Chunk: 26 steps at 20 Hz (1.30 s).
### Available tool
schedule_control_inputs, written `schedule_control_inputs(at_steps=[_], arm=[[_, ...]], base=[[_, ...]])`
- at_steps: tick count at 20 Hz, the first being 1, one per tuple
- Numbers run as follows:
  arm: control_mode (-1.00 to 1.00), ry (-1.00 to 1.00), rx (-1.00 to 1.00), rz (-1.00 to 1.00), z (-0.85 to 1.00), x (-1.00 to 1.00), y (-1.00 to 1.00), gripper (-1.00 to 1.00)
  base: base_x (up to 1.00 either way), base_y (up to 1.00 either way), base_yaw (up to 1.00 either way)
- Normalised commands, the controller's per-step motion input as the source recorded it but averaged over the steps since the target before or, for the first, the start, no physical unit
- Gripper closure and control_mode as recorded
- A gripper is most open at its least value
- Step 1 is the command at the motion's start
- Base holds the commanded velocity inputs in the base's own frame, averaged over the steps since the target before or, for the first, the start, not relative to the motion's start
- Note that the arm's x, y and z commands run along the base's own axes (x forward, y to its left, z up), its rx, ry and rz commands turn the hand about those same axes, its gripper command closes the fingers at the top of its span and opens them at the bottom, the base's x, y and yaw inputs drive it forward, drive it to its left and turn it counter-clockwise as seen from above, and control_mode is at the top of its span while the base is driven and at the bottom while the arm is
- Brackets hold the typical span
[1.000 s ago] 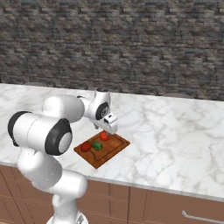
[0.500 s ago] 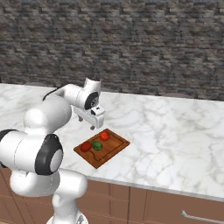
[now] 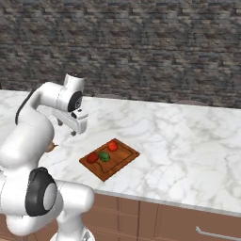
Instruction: Place the avocado, onion, tomato, and bell pepper on the cutting board.
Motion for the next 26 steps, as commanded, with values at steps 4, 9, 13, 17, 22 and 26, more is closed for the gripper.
schedule_control_inputs(at_steps=[4, 9, 13, 17, 22, 26], arm=[[-1.0, -0.01, 0.0, 0.06, 0.15, -0.55, 0.82, -1.0], [-1.0, -0.17, -0.03, 0.08, 0.0, -0.7, 0.83, -1.0], [-1.0, -0.13, 0.0, 0.09, 0.07, -0.44, 0.64, -1.0], [-1.0, -0.17, -0.02, 0.12, 0.01, -0.02, 0.31, -1.0], [-1.0, -0.07, 0.0, 0.29, 0.0, 0.21, 0.0, -1.0], [-1.0, 0.0, -0.01, 0.4, 0.0, 0.23, 0.0, -1.0]], base=[[0.0, 0.0, 0.0], [0.0, 0.0, 0.0], [0.0, 0.0, 0.0], [0.0, 0.0, 0.0], [0.0, 0.0, 0.0], [0.0, 0.0, 0.0]])
